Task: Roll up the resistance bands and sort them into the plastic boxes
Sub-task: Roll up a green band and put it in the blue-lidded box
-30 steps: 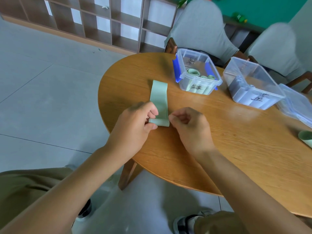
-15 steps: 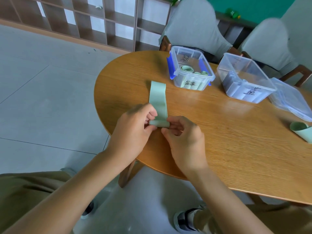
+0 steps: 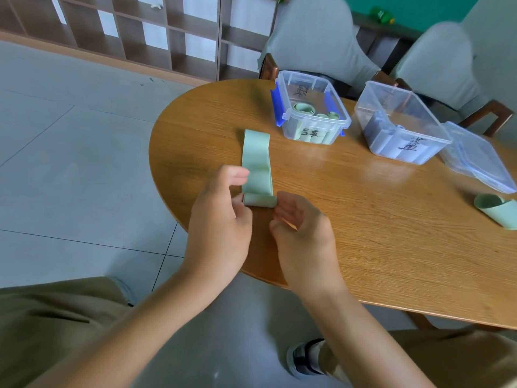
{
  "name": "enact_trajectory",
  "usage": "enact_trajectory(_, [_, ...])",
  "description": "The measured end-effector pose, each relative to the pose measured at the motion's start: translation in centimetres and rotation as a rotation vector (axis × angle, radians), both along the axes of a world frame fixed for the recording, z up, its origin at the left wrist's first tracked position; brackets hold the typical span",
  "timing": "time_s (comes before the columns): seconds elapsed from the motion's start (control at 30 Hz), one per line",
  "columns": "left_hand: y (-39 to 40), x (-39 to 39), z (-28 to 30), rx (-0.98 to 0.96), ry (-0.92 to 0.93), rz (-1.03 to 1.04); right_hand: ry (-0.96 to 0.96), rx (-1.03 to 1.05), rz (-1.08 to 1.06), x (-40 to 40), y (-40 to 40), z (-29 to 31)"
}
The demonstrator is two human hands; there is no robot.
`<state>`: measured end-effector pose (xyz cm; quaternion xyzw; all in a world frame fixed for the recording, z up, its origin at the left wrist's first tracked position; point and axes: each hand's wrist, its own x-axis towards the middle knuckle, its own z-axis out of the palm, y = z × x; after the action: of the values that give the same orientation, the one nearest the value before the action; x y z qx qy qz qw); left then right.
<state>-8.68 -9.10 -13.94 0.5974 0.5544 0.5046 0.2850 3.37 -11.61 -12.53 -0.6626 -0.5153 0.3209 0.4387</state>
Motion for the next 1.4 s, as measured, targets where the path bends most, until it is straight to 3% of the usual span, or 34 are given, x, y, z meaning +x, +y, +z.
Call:
enact_trajectory(0.4, [-2.6, 2.0, 0.7, -0.209, -0.466, -0.119, -0.188, -0.009, 0.058, -0.5, -0.8, -0.8])
enact_trajectory(0.57, [-2.6, 2.0, 1.1, -0.262, -0.596, -0.128, -0.142, 0.011, 0.063, -0.4, -0.7, -1.0])
enact_trajectory(0.97, [-2.3, 1.2, 0.8, -0.327, -0.685, -0.107, -0.196, 0.031, 0.077, 0.6, -0.5, -1.3])
enact_trajectory(1.1, [-2.5, 1.2, 1.0, -0.33, -0.589, -0.121, -0.326, 0.08, 0.108, 0.7, -0.6, -1.3])
enact_trajectory(1.4, [-1.7, 0.1, 0.6, -0.219, -0.109, -0.097, -0.759, 0.232, 0.182, 0.9, -0.4, -2.5])
